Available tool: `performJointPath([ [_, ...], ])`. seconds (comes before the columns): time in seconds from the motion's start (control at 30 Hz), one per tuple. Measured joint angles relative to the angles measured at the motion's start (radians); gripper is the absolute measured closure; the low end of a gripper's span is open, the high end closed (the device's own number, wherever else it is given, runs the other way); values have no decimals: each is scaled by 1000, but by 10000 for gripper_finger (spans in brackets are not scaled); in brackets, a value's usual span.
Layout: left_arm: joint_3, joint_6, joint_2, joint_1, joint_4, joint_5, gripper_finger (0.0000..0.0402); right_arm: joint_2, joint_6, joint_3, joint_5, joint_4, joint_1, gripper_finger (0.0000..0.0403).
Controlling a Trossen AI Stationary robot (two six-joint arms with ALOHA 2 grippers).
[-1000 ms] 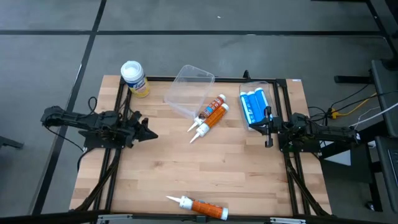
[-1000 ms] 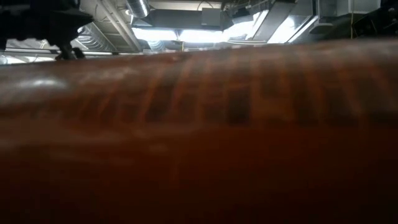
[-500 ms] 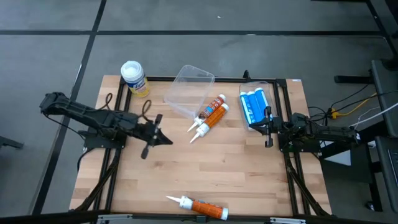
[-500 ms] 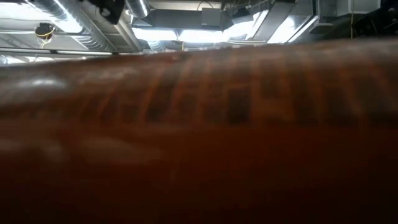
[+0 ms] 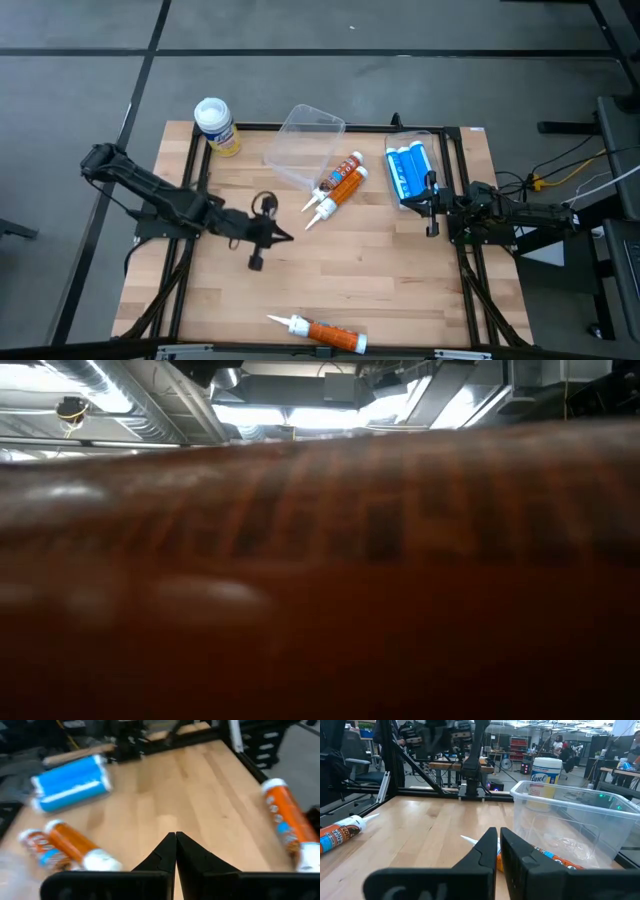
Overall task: Pick & place silicon tubes, Sealant and Lysol wipes
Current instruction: Put the bottom orange sealant into the transparent container
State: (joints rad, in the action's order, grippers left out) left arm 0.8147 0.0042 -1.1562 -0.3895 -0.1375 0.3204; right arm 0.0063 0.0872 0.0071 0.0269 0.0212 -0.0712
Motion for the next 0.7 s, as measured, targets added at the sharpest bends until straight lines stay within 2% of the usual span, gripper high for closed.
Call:
performJointPath([
  [0.13,27,-95,-76,-31,6,-63,396,0,0,0,0,0,0,378],
  [0.3,63,-347,-172,-38,7,-182,396,0,0,0,0,0,0,378],
  [0.4,95,-443,-245,-47,8,-228,396,0,0,0,0,0,0,378],
  [0.7,211,-469,-429,-124,4,-284,395,0,0,0,0,0,0,378],
])
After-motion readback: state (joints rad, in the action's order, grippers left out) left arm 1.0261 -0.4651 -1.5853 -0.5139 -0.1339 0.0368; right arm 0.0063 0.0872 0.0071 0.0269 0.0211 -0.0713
